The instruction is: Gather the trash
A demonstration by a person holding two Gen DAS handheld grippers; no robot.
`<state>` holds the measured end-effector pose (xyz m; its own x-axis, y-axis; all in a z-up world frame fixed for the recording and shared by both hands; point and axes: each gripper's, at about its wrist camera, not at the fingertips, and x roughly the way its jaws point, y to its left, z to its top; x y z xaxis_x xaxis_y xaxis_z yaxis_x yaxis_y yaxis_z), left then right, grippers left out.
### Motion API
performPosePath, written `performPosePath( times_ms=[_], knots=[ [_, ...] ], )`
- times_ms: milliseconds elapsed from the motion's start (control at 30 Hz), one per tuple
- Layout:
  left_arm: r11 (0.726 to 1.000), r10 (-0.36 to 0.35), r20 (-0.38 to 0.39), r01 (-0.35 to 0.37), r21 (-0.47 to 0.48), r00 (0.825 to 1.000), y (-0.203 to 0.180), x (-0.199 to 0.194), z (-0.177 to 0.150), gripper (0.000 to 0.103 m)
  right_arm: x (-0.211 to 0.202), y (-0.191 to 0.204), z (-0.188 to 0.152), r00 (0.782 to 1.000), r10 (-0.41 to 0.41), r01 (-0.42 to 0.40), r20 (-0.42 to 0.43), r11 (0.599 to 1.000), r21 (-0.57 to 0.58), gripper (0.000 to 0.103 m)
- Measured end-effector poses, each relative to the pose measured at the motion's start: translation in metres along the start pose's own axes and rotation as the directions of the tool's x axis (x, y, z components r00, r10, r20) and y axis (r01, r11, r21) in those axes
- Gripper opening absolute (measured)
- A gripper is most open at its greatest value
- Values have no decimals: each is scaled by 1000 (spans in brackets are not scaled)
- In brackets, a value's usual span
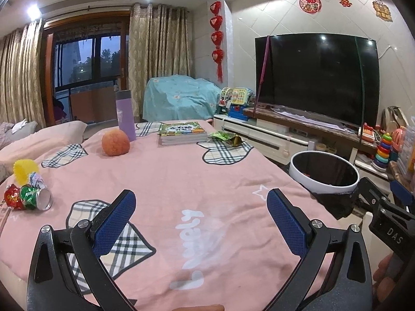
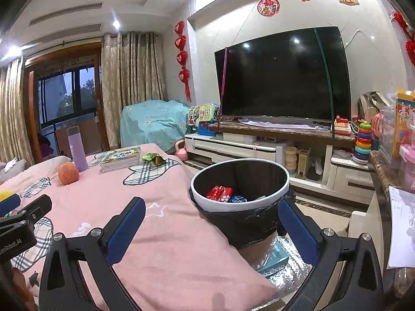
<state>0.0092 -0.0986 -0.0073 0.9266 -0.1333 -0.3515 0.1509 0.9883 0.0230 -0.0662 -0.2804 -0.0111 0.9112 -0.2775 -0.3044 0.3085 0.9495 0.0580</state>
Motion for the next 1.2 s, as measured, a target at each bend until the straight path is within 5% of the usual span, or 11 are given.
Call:
performPosePath(
  times_ms=[1200],
  knots=[
    [1000,-2,18,1,18,1000,-2,-6,0,103,-6,1,2,999,47,-47,6,999,27,103]
  ],
)
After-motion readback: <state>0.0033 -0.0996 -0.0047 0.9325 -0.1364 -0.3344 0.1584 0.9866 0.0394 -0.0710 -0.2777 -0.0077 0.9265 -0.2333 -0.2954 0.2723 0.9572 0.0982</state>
